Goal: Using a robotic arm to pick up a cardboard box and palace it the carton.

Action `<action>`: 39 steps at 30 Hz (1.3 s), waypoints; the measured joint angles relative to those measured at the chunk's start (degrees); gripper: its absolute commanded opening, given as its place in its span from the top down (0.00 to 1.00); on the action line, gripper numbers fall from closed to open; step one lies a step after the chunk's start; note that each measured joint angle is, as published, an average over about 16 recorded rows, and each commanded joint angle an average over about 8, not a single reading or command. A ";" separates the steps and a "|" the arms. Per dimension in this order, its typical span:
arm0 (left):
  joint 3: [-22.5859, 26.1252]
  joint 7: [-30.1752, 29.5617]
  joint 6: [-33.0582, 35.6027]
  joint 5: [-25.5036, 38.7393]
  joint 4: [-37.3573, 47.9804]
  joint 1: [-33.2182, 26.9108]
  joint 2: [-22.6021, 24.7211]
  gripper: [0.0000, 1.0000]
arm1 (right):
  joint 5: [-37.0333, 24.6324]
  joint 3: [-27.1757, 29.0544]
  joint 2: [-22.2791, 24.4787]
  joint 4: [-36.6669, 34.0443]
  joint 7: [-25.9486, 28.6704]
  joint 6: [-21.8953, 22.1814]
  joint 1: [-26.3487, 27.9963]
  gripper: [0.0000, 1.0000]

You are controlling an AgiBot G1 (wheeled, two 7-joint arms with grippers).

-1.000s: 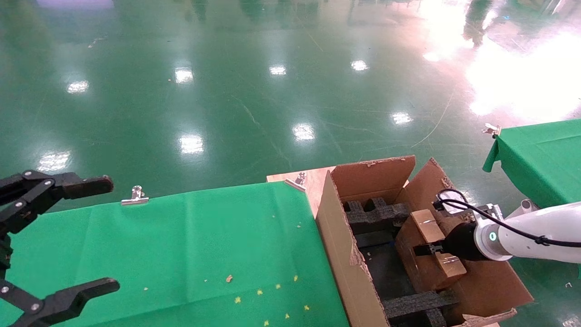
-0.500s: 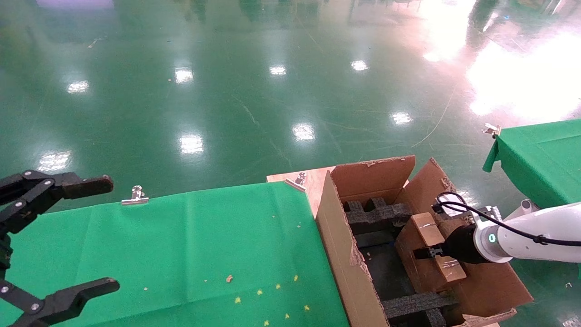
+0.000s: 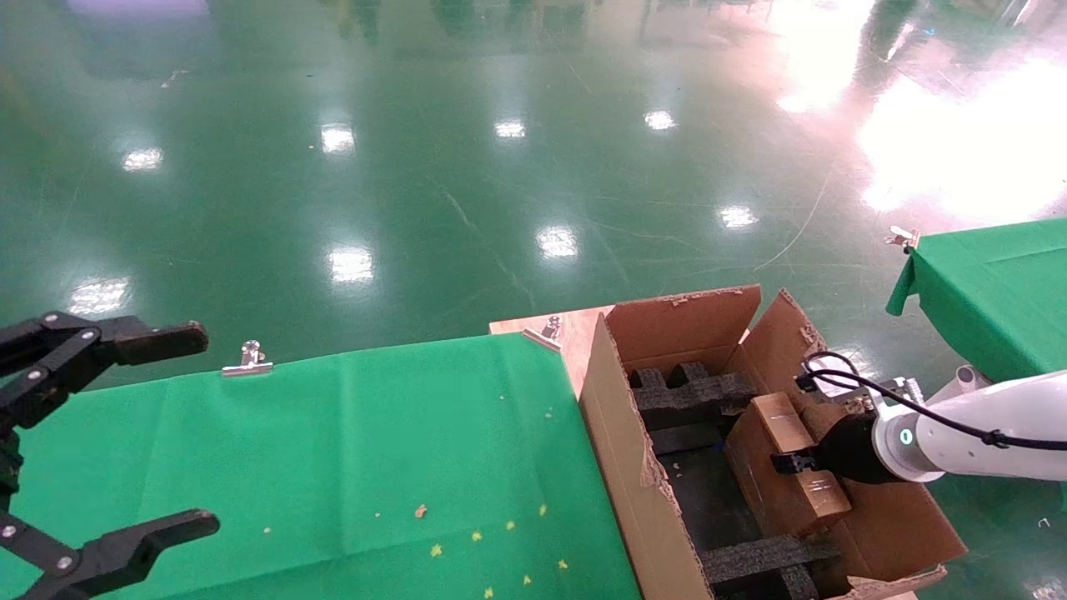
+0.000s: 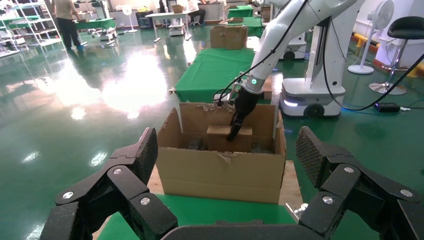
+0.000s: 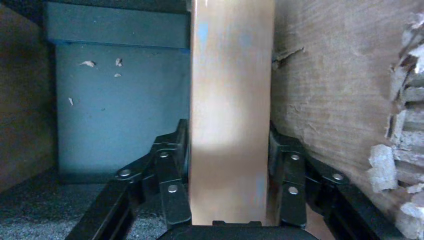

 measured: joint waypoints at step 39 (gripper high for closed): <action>0.05 0.03 -0.03 -0.05 0.02 -0.02 -0.02 0.00 | 32.27 18.56 19.61 21.09 -28.77 -20.06 22.04 0.00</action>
